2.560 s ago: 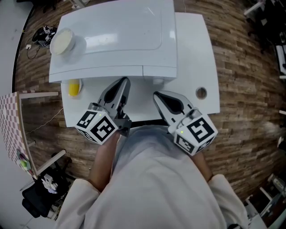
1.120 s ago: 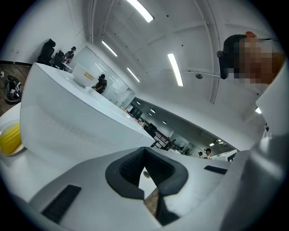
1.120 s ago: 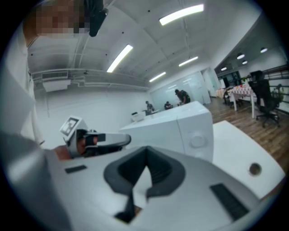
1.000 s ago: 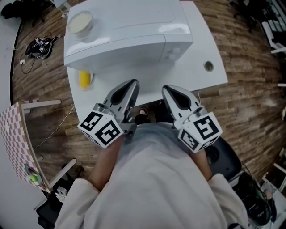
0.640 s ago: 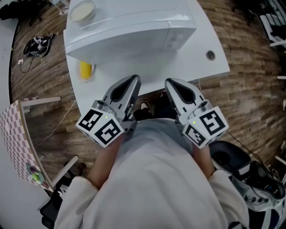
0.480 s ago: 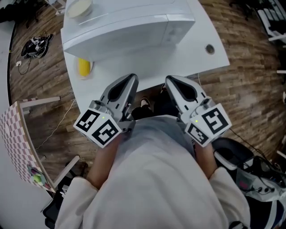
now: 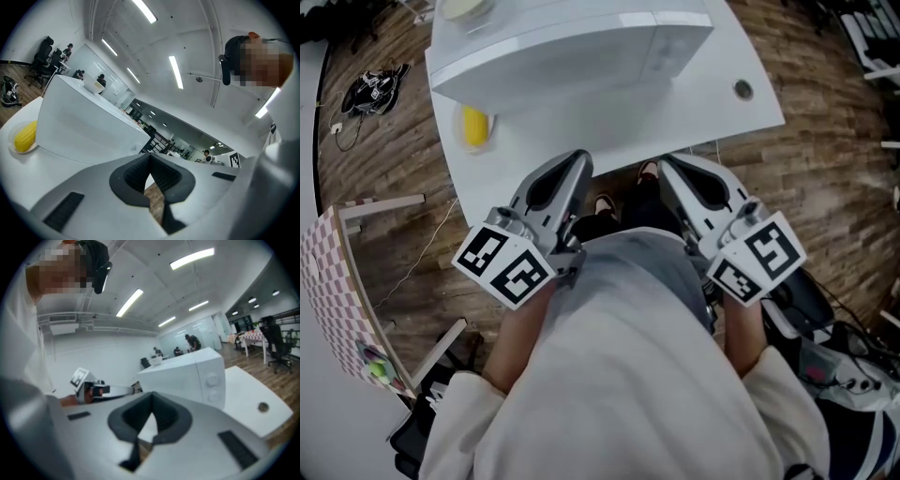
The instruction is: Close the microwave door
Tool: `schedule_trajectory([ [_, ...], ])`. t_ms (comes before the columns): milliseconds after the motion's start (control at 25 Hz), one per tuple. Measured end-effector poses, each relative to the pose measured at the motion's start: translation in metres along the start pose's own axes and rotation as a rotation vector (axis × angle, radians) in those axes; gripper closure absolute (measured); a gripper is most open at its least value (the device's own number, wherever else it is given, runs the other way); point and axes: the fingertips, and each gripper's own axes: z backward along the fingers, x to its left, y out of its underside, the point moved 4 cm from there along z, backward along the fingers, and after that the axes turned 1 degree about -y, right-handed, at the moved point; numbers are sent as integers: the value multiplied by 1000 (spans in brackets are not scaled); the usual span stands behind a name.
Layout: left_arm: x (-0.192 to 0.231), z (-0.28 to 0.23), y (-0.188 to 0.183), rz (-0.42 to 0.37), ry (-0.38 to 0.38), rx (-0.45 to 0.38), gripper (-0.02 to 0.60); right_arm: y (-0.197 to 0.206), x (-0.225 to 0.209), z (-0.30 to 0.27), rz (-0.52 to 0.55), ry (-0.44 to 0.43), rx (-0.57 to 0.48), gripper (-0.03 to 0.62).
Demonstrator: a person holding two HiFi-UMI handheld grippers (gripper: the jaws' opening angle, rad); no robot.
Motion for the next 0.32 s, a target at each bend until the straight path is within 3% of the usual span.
schedule_trajectory([
  [320,1,5,7,3,-16,9,565,5,4,-2,-8,-29,8,577],
])
